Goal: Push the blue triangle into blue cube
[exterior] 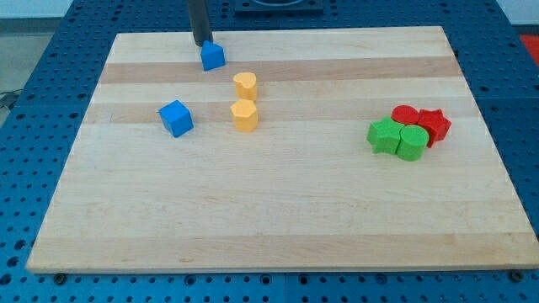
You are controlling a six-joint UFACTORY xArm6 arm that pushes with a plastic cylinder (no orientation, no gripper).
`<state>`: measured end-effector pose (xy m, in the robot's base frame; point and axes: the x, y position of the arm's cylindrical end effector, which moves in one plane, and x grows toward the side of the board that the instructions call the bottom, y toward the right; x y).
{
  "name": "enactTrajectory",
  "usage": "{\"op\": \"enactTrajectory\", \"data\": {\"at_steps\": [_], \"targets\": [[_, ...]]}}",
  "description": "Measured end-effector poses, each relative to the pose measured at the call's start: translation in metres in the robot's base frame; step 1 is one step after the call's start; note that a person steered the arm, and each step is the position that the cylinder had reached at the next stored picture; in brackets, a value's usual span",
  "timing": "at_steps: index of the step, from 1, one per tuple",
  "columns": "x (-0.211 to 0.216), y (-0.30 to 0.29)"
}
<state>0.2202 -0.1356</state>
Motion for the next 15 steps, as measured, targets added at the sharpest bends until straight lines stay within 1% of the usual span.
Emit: {"op": "enactTrajectory", "data": {"at_steps": [3, 4, 6, 7, 8, 9, 10, 11, 12, 13, 14, 15], "targets": [[0.127, -0.01], [0.105, -0.01], [0.007, -0.009], [0.036, 0.026], [0.05, 0.036], [0.055, 0.036], [0.071, 0.034], [0.101, 0.026], [0.157, 0.025], [0.165, 0.026], [0.113, 0.026], [0.085, 0.026]]}}
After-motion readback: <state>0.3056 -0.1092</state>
